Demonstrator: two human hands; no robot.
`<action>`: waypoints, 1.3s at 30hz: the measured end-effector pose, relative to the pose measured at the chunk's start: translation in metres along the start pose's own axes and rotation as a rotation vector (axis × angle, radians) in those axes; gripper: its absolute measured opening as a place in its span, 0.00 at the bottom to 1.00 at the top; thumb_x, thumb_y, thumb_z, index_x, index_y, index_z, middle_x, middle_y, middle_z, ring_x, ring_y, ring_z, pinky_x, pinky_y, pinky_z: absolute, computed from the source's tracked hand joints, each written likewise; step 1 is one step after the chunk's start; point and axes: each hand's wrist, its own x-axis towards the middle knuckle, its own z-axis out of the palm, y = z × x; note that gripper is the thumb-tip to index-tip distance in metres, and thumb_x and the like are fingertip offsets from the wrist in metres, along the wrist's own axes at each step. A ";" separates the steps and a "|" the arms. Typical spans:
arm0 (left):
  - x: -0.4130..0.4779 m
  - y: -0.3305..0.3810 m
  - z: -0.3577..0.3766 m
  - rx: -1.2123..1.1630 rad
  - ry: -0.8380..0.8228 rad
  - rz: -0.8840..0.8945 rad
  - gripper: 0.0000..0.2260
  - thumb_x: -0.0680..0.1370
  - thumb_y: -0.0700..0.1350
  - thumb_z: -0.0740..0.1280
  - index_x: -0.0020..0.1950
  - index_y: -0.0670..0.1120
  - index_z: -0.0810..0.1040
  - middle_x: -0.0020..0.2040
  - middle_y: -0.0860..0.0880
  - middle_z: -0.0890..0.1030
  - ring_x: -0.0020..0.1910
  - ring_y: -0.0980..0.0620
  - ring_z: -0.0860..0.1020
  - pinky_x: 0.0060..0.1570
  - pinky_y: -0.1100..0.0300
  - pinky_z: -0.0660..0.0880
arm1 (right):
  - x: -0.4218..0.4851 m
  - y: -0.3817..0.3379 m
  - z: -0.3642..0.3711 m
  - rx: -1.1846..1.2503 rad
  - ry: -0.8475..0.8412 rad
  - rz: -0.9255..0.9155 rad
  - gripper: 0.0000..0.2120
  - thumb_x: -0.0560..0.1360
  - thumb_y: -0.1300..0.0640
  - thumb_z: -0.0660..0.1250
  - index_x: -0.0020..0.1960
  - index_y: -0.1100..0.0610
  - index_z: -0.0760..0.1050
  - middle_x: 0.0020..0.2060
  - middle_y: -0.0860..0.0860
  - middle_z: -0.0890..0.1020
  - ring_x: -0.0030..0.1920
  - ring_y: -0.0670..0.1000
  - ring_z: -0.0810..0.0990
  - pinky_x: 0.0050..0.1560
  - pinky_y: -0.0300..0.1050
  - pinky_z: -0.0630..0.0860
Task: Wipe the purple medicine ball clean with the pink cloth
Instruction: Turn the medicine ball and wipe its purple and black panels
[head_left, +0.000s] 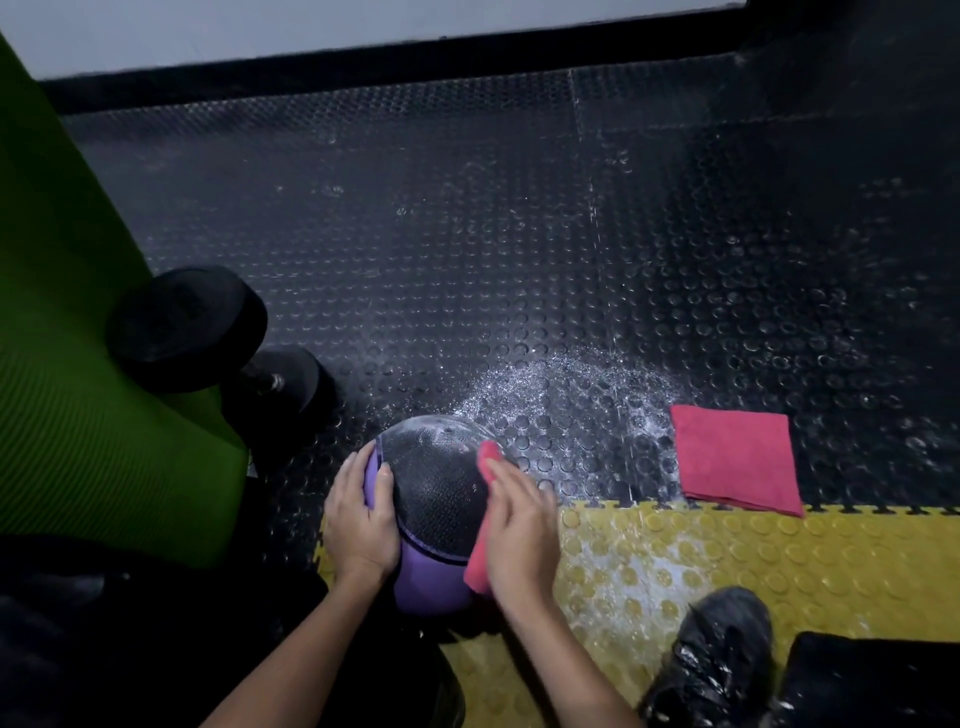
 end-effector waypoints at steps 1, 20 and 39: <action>0.000 0.000 0.000 0.004 -0.001 -0.007 0.34 0.69 0.65 0.49 0.67 0.50 0.73 0.68 0.48 0.73 0.67 0.47 0.70 0.67 0.47 0.65 | 0.004 0.011 -0.003 0.055 -0.030 0.176 0.14 0.77 0.59 0.59 0.58 0.48 0.77 0.57 0.45 0.79 0.52 0.51 0.76 0.51 0.35 0.66; -0.008 0.003 0.004 0.131 -0.065 0.127 0.30 0.72 0.63 0.50 0.69 0.52 0.71 0.69 0.51 0.71 0.69 0.49 0.67 0.70 0.47 0.62 | 0.033 0.013 -0.017 -0.098 -0.157 0.217 0.11 0.77 0.56 0.60 0.56 0.48 0.79 0.54 0.45 0.81 0.52 0.50 0.76 0.43 0.38 0.66; -0.009 0.013 0.001 0.128 -0.114 0.139 0.32 0.71 0.64 0.49 0.70 0.53 0.71 0.70 0.50 0.70 0.71 0.48 0.65 0.70 0.48 0.60 | 0.027 0.010 -0.020 -0.007 -0.132 0.194 0.11 0.78 0.54 0.60 0.57 0.47 0.78 0.54 0.43 0.80 0.50 0.46 0.75 0.42 0.34 0.66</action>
